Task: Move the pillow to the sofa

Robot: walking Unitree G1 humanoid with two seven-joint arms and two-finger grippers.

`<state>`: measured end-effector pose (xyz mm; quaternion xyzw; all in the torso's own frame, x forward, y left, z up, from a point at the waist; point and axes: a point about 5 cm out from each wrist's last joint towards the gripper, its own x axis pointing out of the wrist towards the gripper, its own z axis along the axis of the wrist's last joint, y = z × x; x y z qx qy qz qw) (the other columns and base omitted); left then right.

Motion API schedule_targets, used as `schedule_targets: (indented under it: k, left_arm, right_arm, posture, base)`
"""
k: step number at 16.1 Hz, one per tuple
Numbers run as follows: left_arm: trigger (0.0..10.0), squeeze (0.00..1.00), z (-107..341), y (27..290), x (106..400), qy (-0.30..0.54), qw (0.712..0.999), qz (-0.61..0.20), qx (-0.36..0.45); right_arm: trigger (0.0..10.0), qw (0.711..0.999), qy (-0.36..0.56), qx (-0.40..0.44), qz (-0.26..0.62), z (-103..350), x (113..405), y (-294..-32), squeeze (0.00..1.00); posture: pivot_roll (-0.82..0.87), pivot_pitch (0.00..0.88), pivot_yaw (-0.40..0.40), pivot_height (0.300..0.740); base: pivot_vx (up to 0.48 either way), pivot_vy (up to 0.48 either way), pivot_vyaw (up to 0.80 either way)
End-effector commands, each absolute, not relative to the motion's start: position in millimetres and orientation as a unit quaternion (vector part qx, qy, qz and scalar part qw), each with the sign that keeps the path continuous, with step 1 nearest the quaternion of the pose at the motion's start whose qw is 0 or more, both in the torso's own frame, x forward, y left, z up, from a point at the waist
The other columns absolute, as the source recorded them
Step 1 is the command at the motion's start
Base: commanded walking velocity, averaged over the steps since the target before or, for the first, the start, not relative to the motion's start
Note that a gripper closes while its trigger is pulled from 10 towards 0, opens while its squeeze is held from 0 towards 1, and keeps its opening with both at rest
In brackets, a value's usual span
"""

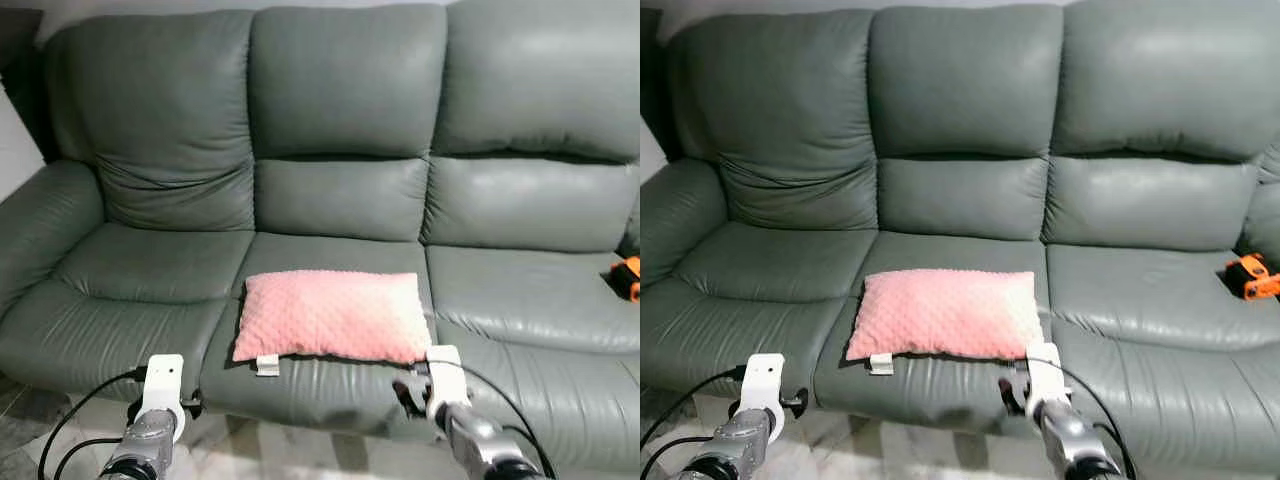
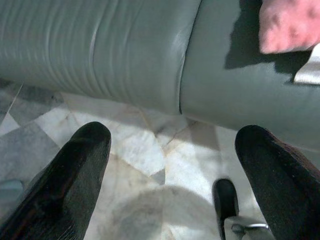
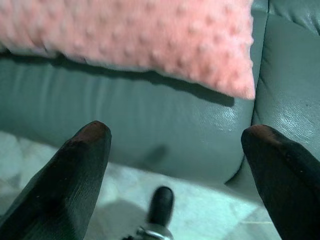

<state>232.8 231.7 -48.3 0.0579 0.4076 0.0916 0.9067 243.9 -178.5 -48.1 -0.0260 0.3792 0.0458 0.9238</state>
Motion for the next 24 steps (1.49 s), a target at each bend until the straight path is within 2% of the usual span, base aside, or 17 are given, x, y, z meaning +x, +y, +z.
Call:
schedule_targets:
  k: [1, 3, 5, 6, 7, 9, 11, 12, 14, 16, 18, 24]
  left_arm:
    - [10.0, 0.0, -52, 238, 225, 0.425, 0.898, 0.093, 0.069]
    - [10.0, 0.0, -55, 241, 219, 0.436, 0.892, 0.099, 0.07]
    - [10.0, 0.0, -60, 239, 212, 0.443, 0.887, 0.116, 0.05]
    - [10.0, 0.0, -61, 237, 211, 0.444, 0.887, 0.119, 0.046]
    - [10.0, 0.0, -66, 231, 206, 0.448, 0.885, 0.125, 0.026]
    - [10.0, 0.0, -70, 228, 198, 0.453, 0.881, 0.138, 0.011]
    - [10.0, 0.0, -74, 236, 187, 0.461, 0.875, 0.151, 0.013]
    - [10.0, 0.0, -75, 243, 182, 0.466, 0.871, 0.151, 0.025]
    - [10.0, 0.0, -74, 249, 179, 0.469, 0.87, 0.148, 0.038]
    - [10.0, 0.0, -70, 259, 181, 0.469, 0.869, 0.143, 0.061]
    - [10.0, 0.0, -69, 261, 183, 0.467, 0.871, 0.137, 0.068]
    - [10.0, 0.0, -66, 242, 199, 0.46, 0.88, 0.092, 0.079]
  right_arm:
    - [10.0, 0.913, 0.404, -0.043, 0.042, -58, 229, -186, 0.0]
    - [10.0, 0.902, 0.423, -0.067, 0.052, -63, 218, -196, 0.0]
    - [10.0, 0.888, 0.444, -0.102, 0.067, -66, 207, -214, 0.0]
    - [10.0, 0.886, 0.446, -0.109, 0.069, -66, 206, -217, 0.0]
    - [10.0, 0.881, 0.45, -0.125, 0.078, -64, 207, -223, 0.0]
    - [10.0, 0.885, 0.439, -0.128, 0.085, -58, 218, -225, 0.0]
    - [10.0, 0.9, 0.414, -0.107, 0.086, -48, 237, -211, 0.0]
    - [10.0, 0.911, 0.396, -0.085, 0.077, -43, 248, -200, 0.0]
    - [10.0, 0.918, 0.384, -0.07, 0.07, -41, 253, -192, 0.0]
    - [10.0, 0.914, 0.392, -0.077, 0.065, -49, 244, -182, 0.0]
    - [10.0, 0.909, 0.407, -0.074, 0.061, -56, 233, -185, 0.0]
    - [10.0, 0.897, 0.428, -0.096, 0.057, -64, 218, -196, 0.0]
  posture:
    - [-0.13, 0.0, 0.062, 0.74]
    - [-0.13, 0.0, 0.028, 0.74]
    - [-0.11, 0.0, -0.044, 0.74]
    - [-0.1, 0.0, -0.052, 0.74]
    - [-0.07, 0.0, -0.109, 0.74]
    - [-0.02, 0.0, -0.15, 0.74]
    - [0.01, 0.0, -0.138, 0.74]
    - [0.01, 0.0, -0.105, 0.74]
    - [0.0, 0.0, -0.078, 0.74]
    - [-0.01, 0.0, -0.037, 0.74]
    - [-0.02, 0.0, -0.011, 0.74]
    - [-0.06, 0.0, 0.015, 0.74]
  base:
    - [0.0, 0.0, 0.0]
    - [0.0, 0.0, 0.0]
    - [0.0, 0.0, 0.0]
    - [0.0, 0.0, 0.0]
    - [0.0, 0.0, 0.0]
    - [0.0, 0.0, 0.0]
    - [0.0, 0.0, 0.0]
    - [0.0, 0.0, 0.0]
    - [0.0, 0.0, 0.0]
    - [0.0, 0.0, 0.0]
    - [0.0, 0.0, 0.0]
    - [0.0, 0.0, 0.13]
